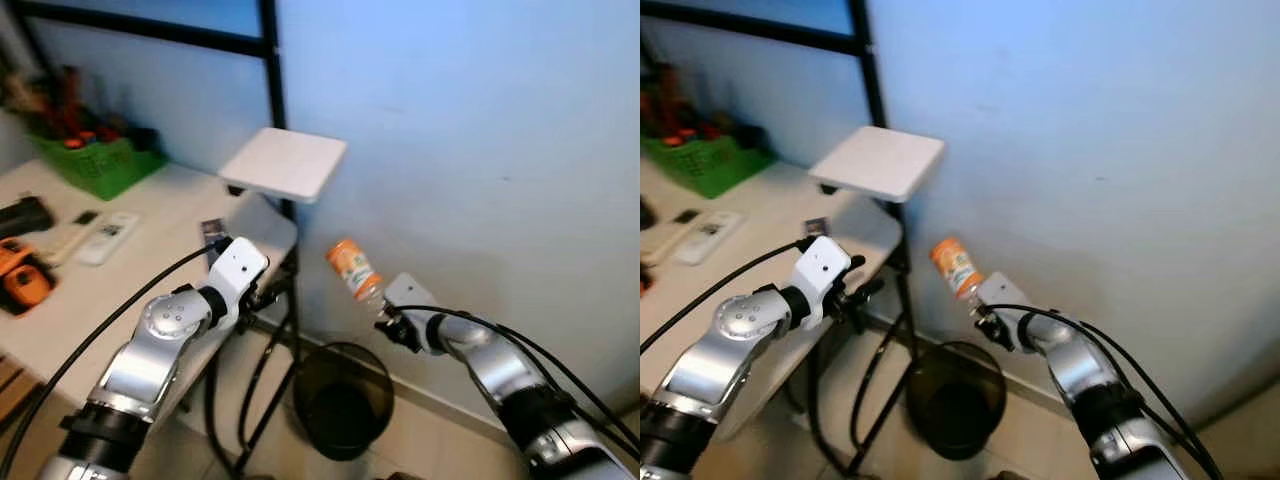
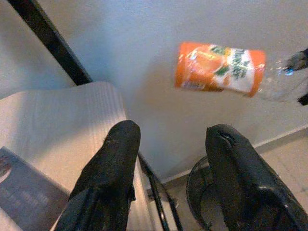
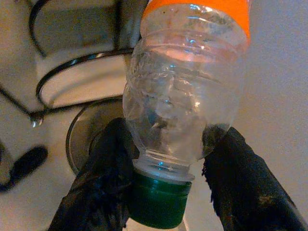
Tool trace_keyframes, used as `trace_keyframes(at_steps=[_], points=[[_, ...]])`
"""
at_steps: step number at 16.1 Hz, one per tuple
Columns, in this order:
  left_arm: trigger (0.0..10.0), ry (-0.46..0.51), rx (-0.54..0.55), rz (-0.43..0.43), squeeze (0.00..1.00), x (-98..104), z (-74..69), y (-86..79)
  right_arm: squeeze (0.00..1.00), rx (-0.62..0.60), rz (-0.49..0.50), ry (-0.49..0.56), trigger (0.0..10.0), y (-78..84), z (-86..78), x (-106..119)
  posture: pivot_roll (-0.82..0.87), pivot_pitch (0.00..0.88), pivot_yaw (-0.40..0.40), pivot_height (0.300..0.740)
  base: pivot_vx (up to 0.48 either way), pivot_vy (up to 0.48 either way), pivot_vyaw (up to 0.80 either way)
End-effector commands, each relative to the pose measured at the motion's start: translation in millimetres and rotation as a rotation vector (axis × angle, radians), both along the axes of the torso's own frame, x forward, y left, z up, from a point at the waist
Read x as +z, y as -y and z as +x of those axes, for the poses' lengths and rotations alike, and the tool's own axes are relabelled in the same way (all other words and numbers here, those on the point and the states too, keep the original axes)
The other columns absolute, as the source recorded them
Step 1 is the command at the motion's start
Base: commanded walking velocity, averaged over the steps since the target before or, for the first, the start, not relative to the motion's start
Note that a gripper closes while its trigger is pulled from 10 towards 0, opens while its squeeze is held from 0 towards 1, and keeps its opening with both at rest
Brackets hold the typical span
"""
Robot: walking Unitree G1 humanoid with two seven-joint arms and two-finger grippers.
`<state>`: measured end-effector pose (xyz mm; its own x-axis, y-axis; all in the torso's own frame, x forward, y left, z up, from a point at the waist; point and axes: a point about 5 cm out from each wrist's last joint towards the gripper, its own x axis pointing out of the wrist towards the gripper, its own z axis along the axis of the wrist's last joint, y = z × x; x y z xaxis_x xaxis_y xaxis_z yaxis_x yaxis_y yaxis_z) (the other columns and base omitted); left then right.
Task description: Clean up the room
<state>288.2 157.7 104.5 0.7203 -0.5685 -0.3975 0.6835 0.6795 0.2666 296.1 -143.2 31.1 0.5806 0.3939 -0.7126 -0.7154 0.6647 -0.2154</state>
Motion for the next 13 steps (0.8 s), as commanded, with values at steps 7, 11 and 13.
trace_keyframes(at_steps=[7, 11, 13], points=[[10.0, -0.178, -0.336, 0.130, 0.00, -5.3, -23.2, -3.7, 0.00, -0.064, -0.122, -0.173, 10.0, -23.1, 2.9, -29.4, 0.03, 0.000, 0.002, 0.740, 0.000, 0.000, 0.00], [10.0, -0.195, -0.348, 0.158, 0.00, -8.1, -25.3, -5.0, 0.00, -0.066, -0.169, -0.175, 10.0, -24.6, 2.3, -33.5, 0.03, 0.000, -0.005, 0.740, 0.000, 0.000, 0.00], [10.0, -0.198, -0.348, 0.165, 0.00, -8.6, -25.1, -5.9, 0.00, -0.073, -0.163, -0.182, 10.0, -28.2, 1.0, -35.6, 0.03, 0.000, -0.009, 0.740, 0.000, 0.000, 0.00]])
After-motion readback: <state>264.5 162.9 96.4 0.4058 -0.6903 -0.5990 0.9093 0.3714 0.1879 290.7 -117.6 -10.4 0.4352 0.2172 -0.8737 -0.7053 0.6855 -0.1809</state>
